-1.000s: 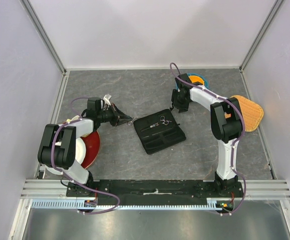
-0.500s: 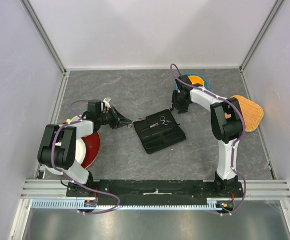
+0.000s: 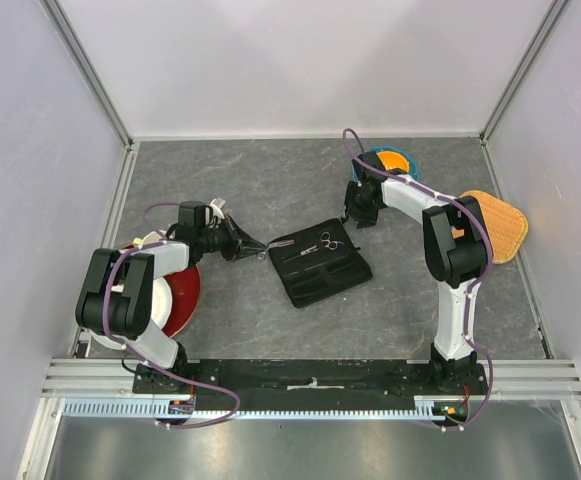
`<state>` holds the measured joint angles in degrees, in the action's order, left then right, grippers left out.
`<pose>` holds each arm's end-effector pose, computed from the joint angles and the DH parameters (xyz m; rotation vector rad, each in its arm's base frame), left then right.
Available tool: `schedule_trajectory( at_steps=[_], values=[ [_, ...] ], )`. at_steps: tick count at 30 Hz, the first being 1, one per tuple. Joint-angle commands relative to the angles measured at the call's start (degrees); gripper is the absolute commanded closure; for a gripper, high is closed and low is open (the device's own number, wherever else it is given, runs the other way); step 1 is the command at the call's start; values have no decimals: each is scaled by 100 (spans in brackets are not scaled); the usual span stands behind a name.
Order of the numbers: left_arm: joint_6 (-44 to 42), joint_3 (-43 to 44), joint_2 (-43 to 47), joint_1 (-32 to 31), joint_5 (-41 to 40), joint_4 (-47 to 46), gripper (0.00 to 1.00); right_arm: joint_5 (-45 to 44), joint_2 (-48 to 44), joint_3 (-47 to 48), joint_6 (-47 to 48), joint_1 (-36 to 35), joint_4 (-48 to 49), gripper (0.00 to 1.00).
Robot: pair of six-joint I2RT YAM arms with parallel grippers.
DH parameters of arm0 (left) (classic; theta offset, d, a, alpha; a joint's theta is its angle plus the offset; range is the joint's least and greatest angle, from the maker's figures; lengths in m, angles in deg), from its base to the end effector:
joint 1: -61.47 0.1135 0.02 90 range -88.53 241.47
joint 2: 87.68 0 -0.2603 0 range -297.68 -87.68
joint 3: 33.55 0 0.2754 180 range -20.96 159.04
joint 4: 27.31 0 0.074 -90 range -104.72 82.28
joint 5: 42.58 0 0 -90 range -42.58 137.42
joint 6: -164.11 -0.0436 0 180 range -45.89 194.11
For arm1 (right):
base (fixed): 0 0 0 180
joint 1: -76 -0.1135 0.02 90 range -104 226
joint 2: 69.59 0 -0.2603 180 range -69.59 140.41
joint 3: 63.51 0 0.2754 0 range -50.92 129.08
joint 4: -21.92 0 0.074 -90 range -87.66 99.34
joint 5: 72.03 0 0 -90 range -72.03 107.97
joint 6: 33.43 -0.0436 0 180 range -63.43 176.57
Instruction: Sort the hair-cutting tools
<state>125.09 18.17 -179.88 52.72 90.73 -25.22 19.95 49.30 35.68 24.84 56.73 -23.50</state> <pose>0.3091 -0.0778 0.1233 -0.4813 2.4262 -1.3720 0.4285 0.1514 0.1419 0.2878 2.7332 0.3039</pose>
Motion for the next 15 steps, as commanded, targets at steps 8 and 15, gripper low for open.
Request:
schedule_trajectory(
  at_steps=[8,15],
  values=[
    [51,-116,-8,-30,300,-180,98,101,-208,-232,-202,2,93,46],
    [359,-213,-149,-30,415,-663,98,127,-235,-329,-246,2,146,46]
  ],
)
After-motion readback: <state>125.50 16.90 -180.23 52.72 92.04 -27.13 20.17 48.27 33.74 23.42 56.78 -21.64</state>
